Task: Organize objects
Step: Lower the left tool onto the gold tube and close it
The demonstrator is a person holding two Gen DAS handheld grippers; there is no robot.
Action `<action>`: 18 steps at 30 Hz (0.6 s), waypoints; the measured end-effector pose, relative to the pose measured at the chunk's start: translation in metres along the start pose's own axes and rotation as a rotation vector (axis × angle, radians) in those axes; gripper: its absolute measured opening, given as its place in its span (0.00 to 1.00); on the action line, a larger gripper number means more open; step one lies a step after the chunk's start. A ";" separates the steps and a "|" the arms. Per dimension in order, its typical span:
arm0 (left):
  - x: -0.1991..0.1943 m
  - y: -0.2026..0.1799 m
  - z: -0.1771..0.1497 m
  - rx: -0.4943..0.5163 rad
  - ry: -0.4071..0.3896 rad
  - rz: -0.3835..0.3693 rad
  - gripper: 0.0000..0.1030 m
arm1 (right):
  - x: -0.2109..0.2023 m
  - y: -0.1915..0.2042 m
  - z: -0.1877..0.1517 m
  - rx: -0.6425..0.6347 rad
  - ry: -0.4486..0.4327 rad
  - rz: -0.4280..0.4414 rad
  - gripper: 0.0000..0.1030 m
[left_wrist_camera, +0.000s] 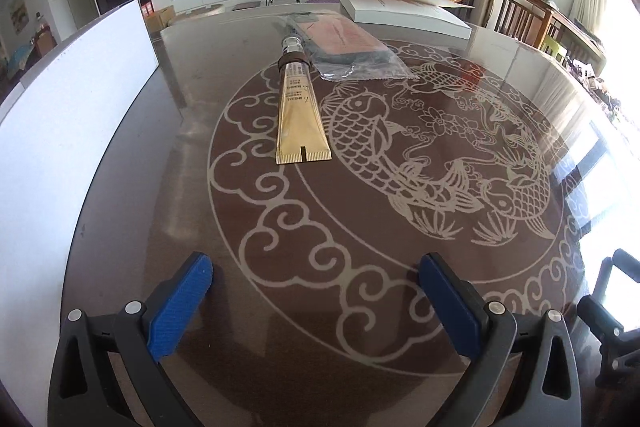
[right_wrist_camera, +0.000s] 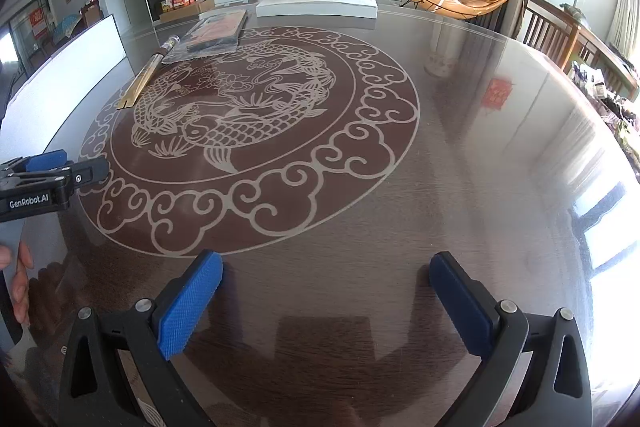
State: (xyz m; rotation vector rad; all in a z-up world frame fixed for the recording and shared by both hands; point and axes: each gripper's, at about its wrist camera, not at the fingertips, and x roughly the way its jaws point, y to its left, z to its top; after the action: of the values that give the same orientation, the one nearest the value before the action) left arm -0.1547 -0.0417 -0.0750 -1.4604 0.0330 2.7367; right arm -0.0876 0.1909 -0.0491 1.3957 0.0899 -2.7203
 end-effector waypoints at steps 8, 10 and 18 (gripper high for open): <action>0.047 0.013 0.074 -0.065 0.011 0.044 1.00 | 0.000 0.000 0.000 0.000 0.000 0.000 1.00; 0.055 0.017 0.086 -0.046 0.021 0.033 1.00 | 0.000 0.000 0.000 0.000 0.000 0.000 1.00; 0.041 0.050 0.080 -0.064 -0.080 0.076 0.26 | 0.000 0.000 0.000 0.000 0.000 0.000 1.00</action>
State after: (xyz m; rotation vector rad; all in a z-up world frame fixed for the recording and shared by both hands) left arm -0.2464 -0.0872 -0.0642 -1.3911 -0.0017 2.8805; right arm -0.0879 0.1911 -0.0490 1.3959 0.0895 -2.7204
